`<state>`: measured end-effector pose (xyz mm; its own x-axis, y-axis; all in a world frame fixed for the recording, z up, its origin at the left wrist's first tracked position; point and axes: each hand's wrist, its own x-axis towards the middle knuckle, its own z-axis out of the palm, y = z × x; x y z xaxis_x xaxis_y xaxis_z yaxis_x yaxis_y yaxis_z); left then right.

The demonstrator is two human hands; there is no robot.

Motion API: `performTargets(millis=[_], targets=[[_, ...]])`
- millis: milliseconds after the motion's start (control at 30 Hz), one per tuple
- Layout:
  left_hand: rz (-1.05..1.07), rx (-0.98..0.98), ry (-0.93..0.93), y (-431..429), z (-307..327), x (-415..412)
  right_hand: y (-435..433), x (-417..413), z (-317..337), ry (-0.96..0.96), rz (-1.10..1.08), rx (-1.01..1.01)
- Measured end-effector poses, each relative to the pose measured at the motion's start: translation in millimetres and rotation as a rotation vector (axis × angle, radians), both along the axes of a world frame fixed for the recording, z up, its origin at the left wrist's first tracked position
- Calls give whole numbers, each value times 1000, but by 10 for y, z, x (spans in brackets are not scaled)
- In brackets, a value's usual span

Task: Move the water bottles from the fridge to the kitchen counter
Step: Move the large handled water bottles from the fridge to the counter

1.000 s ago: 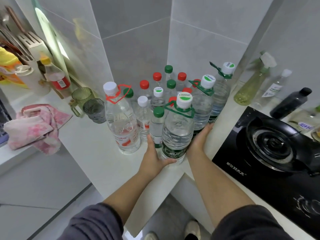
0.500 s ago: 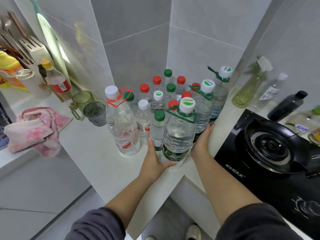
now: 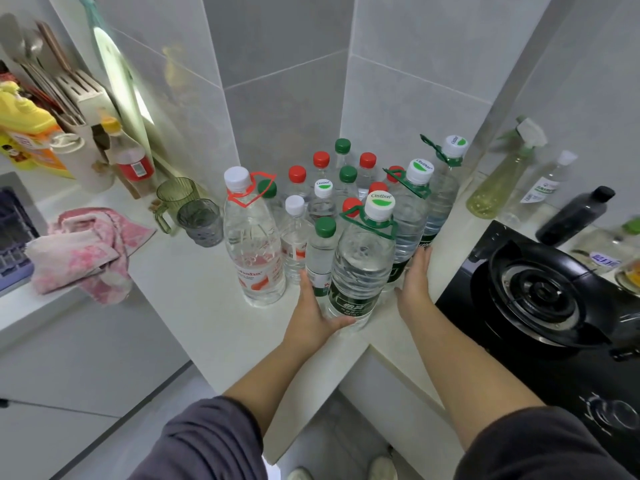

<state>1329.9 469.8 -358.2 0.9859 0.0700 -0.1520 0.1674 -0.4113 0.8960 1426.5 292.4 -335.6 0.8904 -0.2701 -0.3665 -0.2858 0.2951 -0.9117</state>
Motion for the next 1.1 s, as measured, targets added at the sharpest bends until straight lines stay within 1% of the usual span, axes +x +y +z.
performTargets(millis=[233, 400, 533, 667, 833, 933, 1100], targets=[[72, 13, -8, -99, 37, -138, -136, -244, 101, 32, 219, -114], [191, 57, 30, -212, 89, -337, -311, -461, 68, 42, 408, -209], [285, 124, 57, -319, 116, -584, -484, -630, 79, 30, 563, -247], [371, 155, 18, -381, 177, -941, -574, -769, 146, 3, 693, -240], [515, 161, -34, -395, 336, -1476, -548, -1049, 273, -50, 846, -181], [619, 148, -62, -348, 450, -1835, -377, -1275, 349, -95, 915, -158], [799, 166, -71, -123, 656, -2463, 176, -1708, 580, -111, 1128, -110]])
